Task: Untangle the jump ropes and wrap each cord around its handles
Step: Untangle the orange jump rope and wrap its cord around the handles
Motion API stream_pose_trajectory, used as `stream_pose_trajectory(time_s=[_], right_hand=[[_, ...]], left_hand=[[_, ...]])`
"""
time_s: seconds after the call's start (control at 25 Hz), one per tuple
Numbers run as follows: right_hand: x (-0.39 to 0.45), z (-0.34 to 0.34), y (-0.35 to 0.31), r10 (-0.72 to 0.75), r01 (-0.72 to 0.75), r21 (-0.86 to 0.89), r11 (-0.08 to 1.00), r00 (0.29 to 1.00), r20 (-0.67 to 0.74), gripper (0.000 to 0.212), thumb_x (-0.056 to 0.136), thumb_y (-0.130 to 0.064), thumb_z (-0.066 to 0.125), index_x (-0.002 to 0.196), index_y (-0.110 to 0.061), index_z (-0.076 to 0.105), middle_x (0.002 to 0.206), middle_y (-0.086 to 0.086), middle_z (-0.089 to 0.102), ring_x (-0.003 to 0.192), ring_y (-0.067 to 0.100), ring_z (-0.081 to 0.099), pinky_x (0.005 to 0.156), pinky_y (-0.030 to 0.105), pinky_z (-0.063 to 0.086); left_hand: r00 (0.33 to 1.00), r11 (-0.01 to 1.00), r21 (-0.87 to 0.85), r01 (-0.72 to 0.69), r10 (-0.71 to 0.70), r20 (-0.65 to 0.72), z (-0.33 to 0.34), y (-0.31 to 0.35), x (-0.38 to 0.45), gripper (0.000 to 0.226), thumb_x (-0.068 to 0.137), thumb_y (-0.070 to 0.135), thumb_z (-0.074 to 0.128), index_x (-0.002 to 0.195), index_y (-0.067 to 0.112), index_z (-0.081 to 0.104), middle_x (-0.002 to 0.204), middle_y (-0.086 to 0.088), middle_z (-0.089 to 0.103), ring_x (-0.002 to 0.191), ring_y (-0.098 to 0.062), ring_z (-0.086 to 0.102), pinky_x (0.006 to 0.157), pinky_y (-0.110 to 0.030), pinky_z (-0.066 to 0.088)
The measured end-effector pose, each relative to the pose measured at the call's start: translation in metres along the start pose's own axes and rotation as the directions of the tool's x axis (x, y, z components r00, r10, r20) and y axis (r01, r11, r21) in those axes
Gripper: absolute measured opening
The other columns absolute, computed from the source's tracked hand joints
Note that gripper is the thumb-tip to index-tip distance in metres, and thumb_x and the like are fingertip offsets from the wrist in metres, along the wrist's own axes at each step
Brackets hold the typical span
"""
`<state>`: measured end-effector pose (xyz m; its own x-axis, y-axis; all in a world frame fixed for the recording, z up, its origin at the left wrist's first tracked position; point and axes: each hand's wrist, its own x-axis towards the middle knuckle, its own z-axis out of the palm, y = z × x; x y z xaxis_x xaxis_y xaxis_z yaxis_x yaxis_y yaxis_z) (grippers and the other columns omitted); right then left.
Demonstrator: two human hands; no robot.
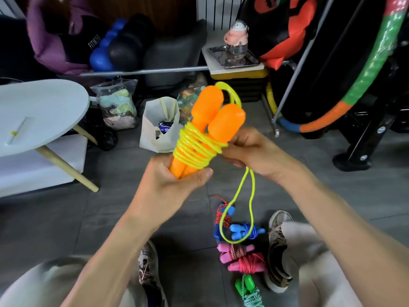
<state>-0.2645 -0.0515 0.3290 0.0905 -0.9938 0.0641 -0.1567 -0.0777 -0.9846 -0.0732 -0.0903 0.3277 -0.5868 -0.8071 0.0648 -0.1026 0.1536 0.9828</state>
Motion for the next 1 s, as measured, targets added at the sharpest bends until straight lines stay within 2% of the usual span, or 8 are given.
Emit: stream_pose_trajectory(time_s=[0.2,0.32,0.44,0.56,0.68,0.8,0.88,1.0], right_hand=[[-0.005,0.028,0.016,0.226,-0.228,-0.077,0.971,0.973,-0.040,0.026,0.102,-0.009,0.043,0.101,0.013,0.058,0.056,-0.010,0.044,0.045,0.000,0.034,0.044,0.012,0.026],[-0.012,0.048,0.013,0.295,-0.295,0.025,0.955,0.940,-0.170,0.017,0.093,-0.011,0.058,0.089,0.005,0.061,0.061,-0.006,0.052,0.048,0.000,0.040,0.047,0.013,0.028],[-0.014,0.056,0.004,0.449,-0.349,0.344,0.872,0.851,-0.272,0.031,0.079,-0.043,0.072,0.077,-0.014,0.061,0.065,-0.002,0.053,0.045,0.006,0.035,0.046,0.021,0.025],[-0.015,0.059,0.002,0.449,-0.306,0.370,0.877,0.796,-0.405,0.036,0.078,-0.044,0.075,0.059,-0.020,0.056,0.051,-0.009,0.049,0.038,0.002,0.037,0.041,0.017,0.027],[-0.016,0.050,0.000,0.261,-0.150,0.308,0.939,0.897,-0.358,0.032,0.090,-0.014,0.067,0.061,-0.020,0.054,0.044,-0.014,0.050,0.039,-0.002,0.048,0.042,0.005,0.033],[-0.017,0.038,-0.008,0.073,-0.032,0.304,0.952,0.990,-0.125,0.014,0.086,-0.013,0.067,0.076,-0.008,0.060,0.060,0.001,0.062,0.051,0.013,0.058,0.047,0.021,0.046],[-0.015,0.031,-0.003,0.023,-0.013,0.330,0.944,0.999,-0.027,0.039,0.082,-0.027,0.073,0.088,0.008,0.058,0.065,0.017,0.056,0.050,0.024,0.049,0.045,0.033,0.040],[-0.009,0.023,-0.003,0.037,-0.035,0.301,0.953,0.999,0.000,0.087,0.063,-0.061,0.080,0.099,0.014,0.053,0.073,0.019,0.047,0.056,0.022,0.034,0.047,0.033,0.024]], left_hand=[[0.975,0.970,0.210,0.125,-0.081,-0.208,-0.007,-0.012,0.010,0.040,0.076,0.016,0.076,0.060,-0.003,0.044,0.047,0.002,0.033,0.044,-0.015,0.025,0.042,-0.022,0.022],[0.955,0.699,0.692,0.180,0.045,-0.294,0.001,-0.013,0.007,0.027,0.082,0.018,0.063,0.066,0.011,0.042,0.054,-0.009,0.048,0.057,-0.039,0.050,0.051,-0.032,0.032],[0.965,0.445,0.879,0.171,0.107,-0.241,0.024,-0.011,0.003,0.013,0.089,0.024,0.055,0.098,0.018,0.049,0.084,-0.010,0.067,0.081,-0.042,0.066,0.060,-0.034,0.035],[0.983,0.405,0.913,0.047,0.145,-0.114,0.045,-0.021,-0.002,0.027,0.092,0.025,0.053,0.114,0.018,0.041,0.093,-0.002,0.065,0.084,-0.031,0.068,0.059,-0.032,0.034],[0.992,0.704,0.710,0.025,0.072,-0.107,0.031,-0.021,0.005,0.025,0.082,0.033,0.065,0.098,0.018,0.053,0.078,0.001,0.066,0.071,-0.026,0.065,0.057,-0.032,0.044],[0.971,0.977,0.100,0.190,-0.201,0.126,0.009,-0.009,0.009,0.020,0.068,0.026,0.081,0.076,0.013,0.068,0.062,-0.002,0.065,0.053,-0.014,0.057,0.052,-0.027,0.049],[0.926,0.915,-0.254,0.313,-0.235,0.296,0.004,-0.006,0.003,0.015,0.069,0.023,0.080,0.071,0.012,0.070,0.064,-0.013,0.065,0.051,-0.019,0.058,0.049,-0.026,0.049],[0.895,0.844,-0.411,0.345,-0.163,0.415,-0.003,-0.008,-0.004,0.033,0.080,0.038,0.072,0.086,0.005,0.070,0.064,-0.011,0.056,0.050,-0.019,0.046,0.047,-0.026,0.042]])
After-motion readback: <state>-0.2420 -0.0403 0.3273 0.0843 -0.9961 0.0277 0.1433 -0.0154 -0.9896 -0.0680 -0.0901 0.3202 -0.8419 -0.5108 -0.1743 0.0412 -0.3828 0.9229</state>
